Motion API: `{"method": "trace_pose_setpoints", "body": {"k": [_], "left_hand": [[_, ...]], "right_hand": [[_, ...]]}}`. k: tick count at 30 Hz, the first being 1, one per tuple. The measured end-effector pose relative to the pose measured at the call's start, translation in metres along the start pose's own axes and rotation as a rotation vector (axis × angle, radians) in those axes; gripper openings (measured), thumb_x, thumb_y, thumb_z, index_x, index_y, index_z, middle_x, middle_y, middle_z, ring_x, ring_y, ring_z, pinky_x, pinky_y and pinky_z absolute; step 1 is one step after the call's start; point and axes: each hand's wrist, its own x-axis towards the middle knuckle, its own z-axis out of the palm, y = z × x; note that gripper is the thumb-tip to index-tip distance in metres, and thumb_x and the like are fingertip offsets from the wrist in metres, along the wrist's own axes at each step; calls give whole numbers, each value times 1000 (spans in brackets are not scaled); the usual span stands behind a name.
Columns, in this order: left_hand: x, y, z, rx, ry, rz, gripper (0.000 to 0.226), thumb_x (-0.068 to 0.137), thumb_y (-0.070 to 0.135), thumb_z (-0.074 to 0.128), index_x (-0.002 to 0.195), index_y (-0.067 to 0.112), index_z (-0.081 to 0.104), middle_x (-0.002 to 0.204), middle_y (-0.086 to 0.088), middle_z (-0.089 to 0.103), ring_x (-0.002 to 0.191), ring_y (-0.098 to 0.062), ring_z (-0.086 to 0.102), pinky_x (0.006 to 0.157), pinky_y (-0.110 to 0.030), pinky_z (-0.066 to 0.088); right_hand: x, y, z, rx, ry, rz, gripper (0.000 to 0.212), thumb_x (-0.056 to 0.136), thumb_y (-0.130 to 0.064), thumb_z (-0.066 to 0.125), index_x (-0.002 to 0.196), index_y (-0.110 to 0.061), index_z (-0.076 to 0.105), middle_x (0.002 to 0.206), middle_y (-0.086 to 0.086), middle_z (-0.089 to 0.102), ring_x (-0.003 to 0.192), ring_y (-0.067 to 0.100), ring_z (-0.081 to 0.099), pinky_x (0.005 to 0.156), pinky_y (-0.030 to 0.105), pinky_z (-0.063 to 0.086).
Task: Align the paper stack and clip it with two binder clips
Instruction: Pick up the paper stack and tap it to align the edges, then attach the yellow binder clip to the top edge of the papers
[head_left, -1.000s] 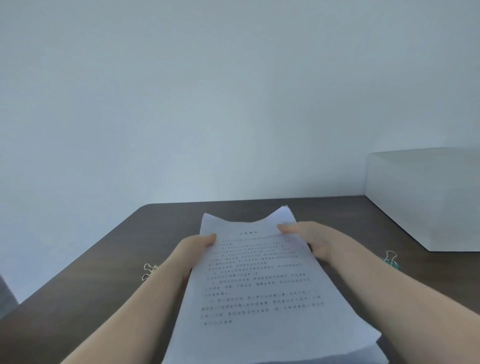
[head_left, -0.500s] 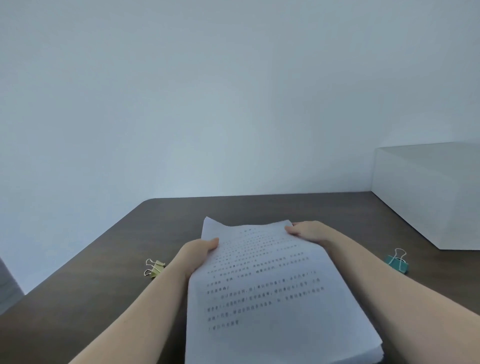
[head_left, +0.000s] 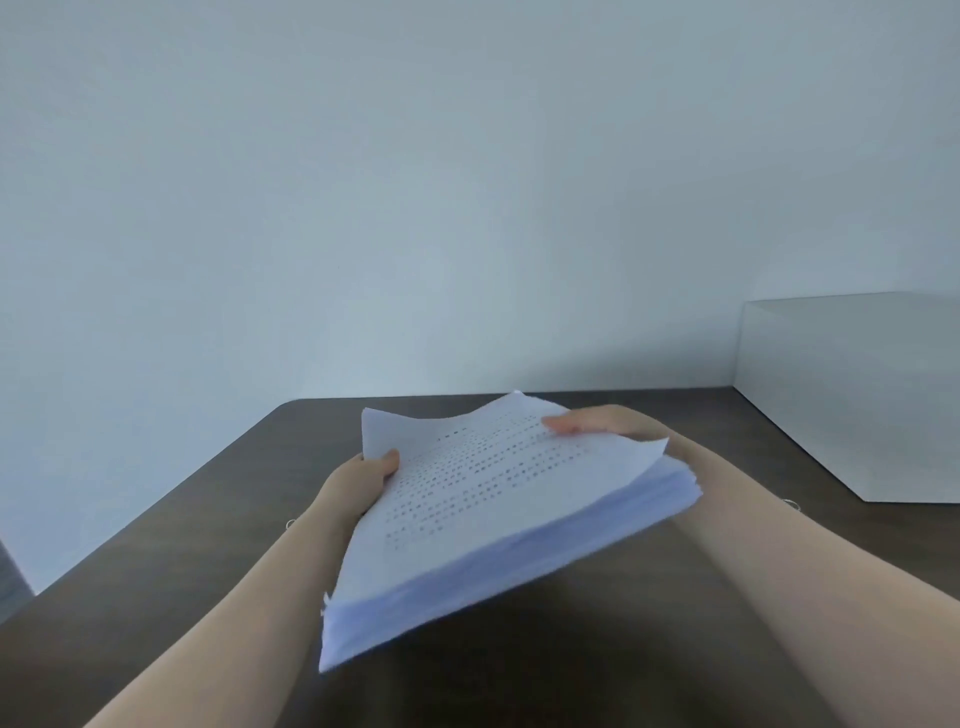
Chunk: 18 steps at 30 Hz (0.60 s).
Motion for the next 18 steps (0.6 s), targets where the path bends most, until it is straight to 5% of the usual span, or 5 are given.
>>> {"method": "trace_pose_setpoints", "body": {"k": [4,7,11,14,18], "left_hand": [[0,-9,-1,-145,-53,13,21,99,22,49,114,12,60,98,-7,70,82,-27,67,70,-38,55],[-4,-12,1,-143,-104,33,19,100,22,48,111,14,61,105,-10,71,86,-29,68,75,-41,56],[-7,-15,4,-77,-183,39,26,98,25,51,118,11,61,113,-13,72,94,-31,70,81,-43,57],[-8,-16,8,-109,-231,22,25,98,23,52,117,10,62,113,-15,72,98,-34,69,86,-48,55],[-7,-19,13,-121,-286,31,28,97,23,53,120,9,61,111,-17,72,96,-35,69,84,-48,56]], "right_hand": [[12,15,-7,-167,-63,89,46,89,-8,62,134,-10,53,115,8,73,101,24,71,87,36,58],[24,35,-9,-266,138,153,79,84,-7,69,149,-24,27,129,11,62,108,27,67,84,38,58],[38,36,3,-566,441,-107,64,91,-23,61,148,-20,32,142,9,49,125,24,50,92,28,41],[54,25,18,-704,447,-281,53,96,-25,51,146,-17,34,149,4,42,139,22,37,103,33,37],[75,13,36,-1051,465,-429,43,101,-29,38,141,-15,42,146,0,47,149,16,14,121,41,12]]}}
